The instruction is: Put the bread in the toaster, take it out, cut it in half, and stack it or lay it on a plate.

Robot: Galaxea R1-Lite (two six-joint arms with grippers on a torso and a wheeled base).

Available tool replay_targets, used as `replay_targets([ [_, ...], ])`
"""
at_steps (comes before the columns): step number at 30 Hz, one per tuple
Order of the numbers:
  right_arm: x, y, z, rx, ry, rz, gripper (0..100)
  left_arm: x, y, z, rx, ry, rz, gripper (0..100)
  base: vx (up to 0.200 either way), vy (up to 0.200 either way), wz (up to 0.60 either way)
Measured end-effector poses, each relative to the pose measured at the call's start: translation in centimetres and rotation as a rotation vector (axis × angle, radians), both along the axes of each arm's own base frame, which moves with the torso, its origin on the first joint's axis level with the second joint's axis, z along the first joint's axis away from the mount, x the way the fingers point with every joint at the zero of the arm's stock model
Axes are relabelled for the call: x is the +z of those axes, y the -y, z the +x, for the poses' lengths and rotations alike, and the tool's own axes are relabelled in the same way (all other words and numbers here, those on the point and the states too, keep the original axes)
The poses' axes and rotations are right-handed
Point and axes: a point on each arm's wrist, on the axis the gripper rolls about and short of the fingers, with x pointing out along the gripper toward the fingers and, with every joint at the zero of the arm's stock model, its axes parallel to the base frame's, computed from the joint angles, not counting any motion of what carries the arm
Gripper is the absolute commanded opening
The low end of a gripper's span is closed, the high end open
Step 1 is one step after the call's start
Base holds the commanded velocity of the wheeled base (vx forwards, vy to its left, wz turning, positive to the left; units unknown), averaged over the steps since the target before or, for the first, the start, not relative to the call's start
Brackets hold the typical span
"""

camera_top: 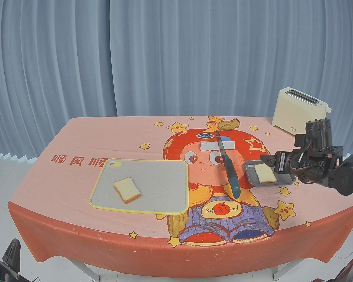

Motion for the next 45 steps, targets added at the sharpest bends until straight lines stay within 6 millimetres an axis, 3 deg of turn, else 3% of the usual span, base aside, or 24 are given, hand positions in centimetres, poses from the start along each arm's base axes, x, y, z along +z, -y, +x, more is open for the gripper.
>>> replay_targets([
  [6, 3.5, -0.5, -3.5, 0.067, 0.094, 0.023, 100, 0.0, 0.0, 0.0, 0.0, 0.0, 0.0, 0, 0.0, 0.0, 0.0],
  [12, 4.8, -1.0, -6.0, 0.128, 0.137, 0.019, 100, 0.0, 0.0, 0.0, 0.0, 0.0, 0.0, 0, 0.0, 0.0, 0.0],
  [22, 5.8, -0.7, -7.3, 0.158, 0.185, -0.001, 100, 0.0, 0.0, 0.0, 0.0, 0.0, 0.0, 0, 0.0, 0.0, 0.0],
  [45, 5.5, -1.2, -8.4, 0.212, 0.192, -0.024, 100, 0.0, 0.0, 0.0, 0.002, 0.0, -0.005, 0, 0.0, 0.0, 0.0],
])
